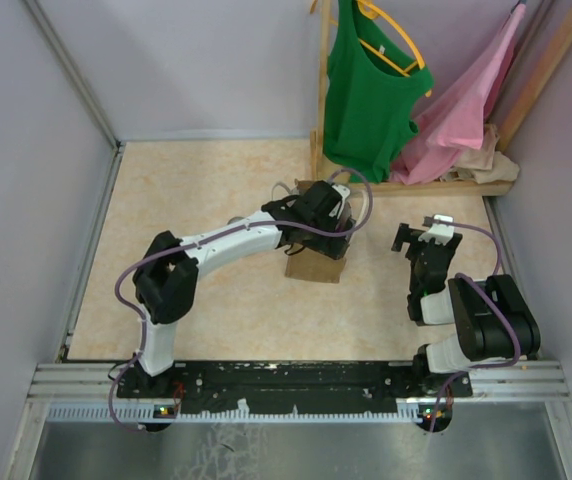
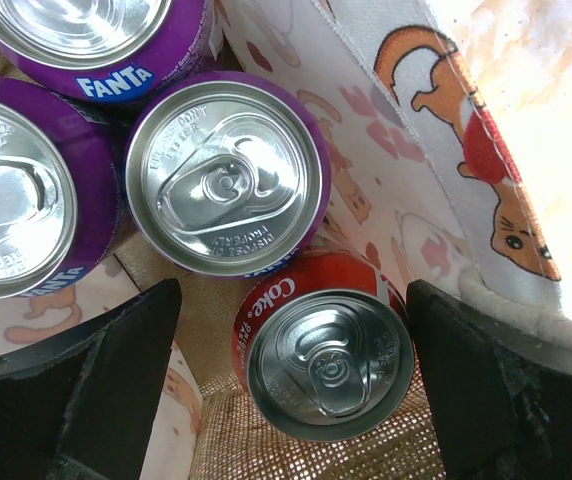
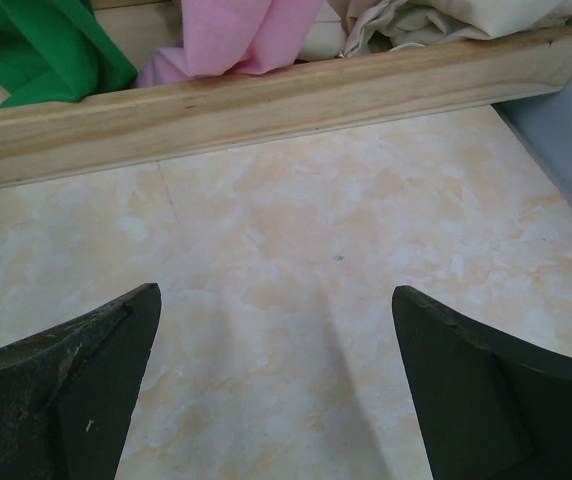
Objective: Take the beverage out of the canvas bag
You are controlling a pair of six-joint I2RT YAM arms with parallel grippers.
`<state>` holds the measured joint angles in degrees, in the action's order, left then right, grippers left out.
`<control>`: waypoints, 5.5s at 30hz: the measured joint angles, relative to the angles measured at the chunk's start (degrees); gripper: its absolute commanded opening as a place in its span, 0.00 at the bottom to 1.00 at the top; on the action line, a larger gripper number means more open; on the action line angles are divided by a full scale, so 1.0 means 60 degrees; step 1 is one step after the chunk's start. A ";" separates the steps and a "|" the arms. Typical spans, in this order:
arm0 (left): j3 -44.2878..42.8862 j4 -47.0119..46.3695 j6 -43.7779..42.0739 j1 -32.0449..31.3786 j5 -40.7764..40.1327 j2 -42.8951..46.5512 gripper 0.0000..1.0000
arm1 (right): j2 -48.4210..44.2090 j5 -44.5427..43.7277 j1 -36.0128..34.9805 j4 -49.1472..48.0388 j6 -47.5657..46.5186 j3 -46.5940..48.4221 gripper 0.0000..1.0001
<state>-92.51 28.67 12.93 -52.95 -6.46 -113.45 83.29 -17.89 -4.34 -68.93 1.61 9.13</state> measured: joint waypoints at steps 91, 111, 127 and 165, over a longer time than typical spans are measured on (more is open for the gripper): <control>-0.4637 0.2539 -0.2743 0.2652 -0.0350 0.2116 0.00 | 0.0000 0.0000 0.0000 0.0000 0.0000 0.0000 0.99; 0.2976 0.1213 -0.1687 0.5111 -0.1162 0.7012 0.00 | 0.0000 0.0000 0.0000 0.0000 0.0000 0.0000 0.99; 0.7624 -0.1574 -0.0619 0.5890 -0.1530 0.8371 0.00 | 0.0000 0.0000 0.0000 0.0000 0.0000 0.0000 0.99; 0.8357 -0.4750 0.0171 0.7184 -0.0488 0.6302 1.00 | 0.0000 0.0000 0.0000 0.0000 0.0000 0.0000 0.99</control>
<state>-42.37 0.16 13.96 -9.85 -9.39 -75.64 83.29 -17.89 -4.34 -68.93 1.61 9.13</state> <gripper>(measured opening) 0.989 0.991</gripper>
